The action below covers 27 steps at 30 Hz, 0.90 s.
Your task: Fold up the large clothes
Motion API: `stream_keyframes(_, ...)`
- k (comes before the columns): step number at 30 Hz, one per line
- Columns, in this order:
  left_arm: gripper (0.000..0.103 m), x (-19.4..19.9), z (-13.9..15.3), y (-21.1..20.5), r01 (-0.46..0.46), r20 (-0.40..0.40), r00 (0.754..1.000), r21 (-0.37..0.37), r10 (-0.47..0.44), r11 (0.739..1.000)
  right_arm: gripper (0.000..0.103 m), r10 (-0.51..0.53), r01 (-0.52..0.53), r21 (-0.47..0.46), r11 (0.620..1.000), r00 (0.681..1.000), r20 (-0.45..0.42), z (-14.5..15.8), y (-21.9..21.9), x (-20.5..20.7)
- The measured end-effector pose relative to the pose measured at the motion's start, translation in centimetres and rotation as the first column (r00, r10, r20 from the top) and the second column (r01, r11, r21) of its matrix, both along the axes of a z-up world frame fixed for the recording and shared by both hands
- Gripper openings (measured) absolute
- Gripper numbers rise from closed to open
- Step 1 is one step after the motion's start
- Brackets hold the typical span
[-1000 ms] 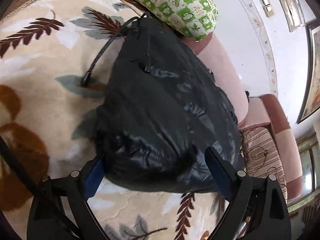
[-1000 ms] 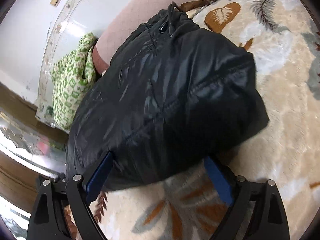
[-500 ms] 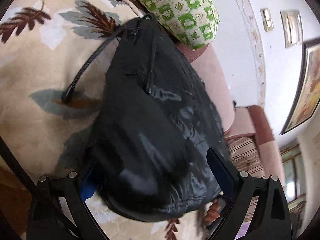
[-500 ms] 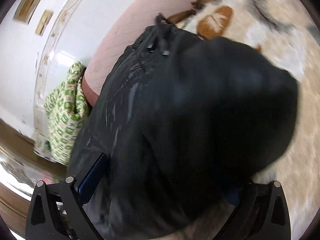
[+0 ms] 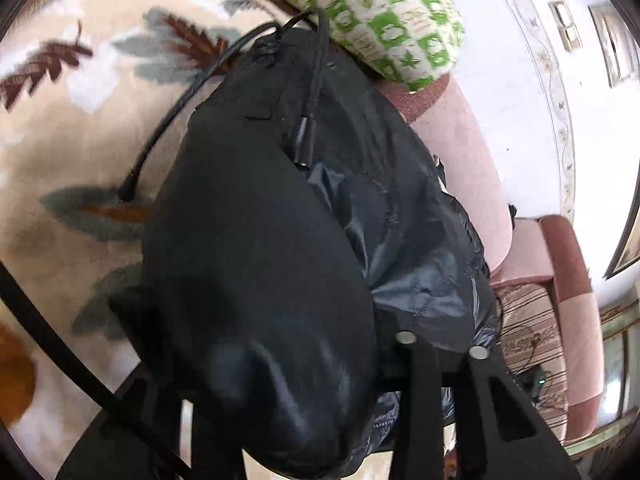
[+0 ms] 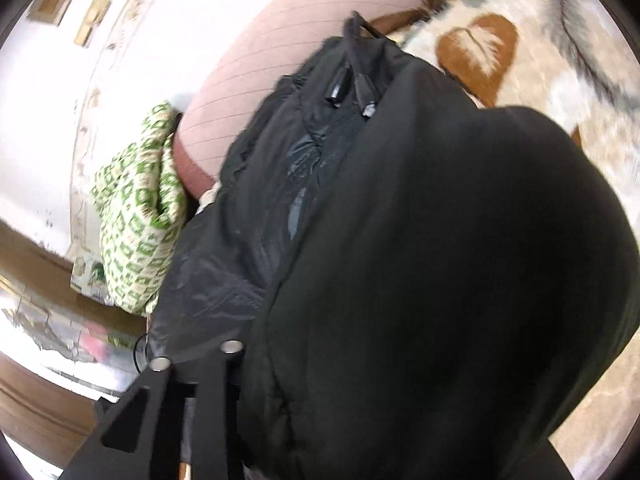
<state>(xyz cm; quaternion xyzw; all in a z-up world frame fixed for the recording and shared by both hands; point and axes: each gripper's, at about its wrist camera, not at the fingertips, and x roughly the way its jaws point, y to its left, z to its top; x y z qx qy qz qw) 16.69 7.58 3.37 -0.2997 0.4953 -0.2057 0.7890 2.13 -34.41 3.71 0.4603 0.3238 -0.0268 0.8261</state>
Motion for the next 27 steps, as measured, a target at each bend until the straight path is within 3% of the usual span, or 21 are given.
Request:
stream_keyframes(5,0.028,-2.6,2.8,0.3,0.000,0.022,1.000,0.041,-0.001,0.999,0.028,0.028,-0.028,0.005,1.000,0.999,0.021,1.8,0.4,-2.4)
stream_keyframes(11,0.028,-6.7,4.3,-0.1,0.018,0.037,0.999,0.097,-0.022,0.995,0.028,0.041,-0.041,0.028,0.999,0.999,0.016,2.0,0.6,-6.1)
stream_keyframes(19,0.029,-13.4,4.4,0.5,0.040,0.035,0.998,0.114,-0.045,0.993,0.028,0.041,-0.042,0.058,0.997,0.999,0.010,1.9,1.3,-12.7)
stream_keyframes(22,0.034,-15.8,3.9,0.9,0.038,0.036,0.998,0.141,-0.044,0.989,0.029,0.045,-0.045,0.070,0.997,0.999,0.001,1.1,1.4,-15.1)
stream_keyframes(24,0.048,-16.4,3.3,1.3,0.015,0.022,1.000,0.191,-0.020,0.981,0.044,0.050,-0.048,0.070,0.996,0.998,-0.024,0.3,1.6,-15.7)
stream_keyframes(27,0.054,-17.5,2.8,2.2,0.005,-0.003,1.000,0.209,-0.005,0.978,0.064,0.031,-0.022,0.103,0.994,0.996,-0.084,-1.4,1.2,-16.4)
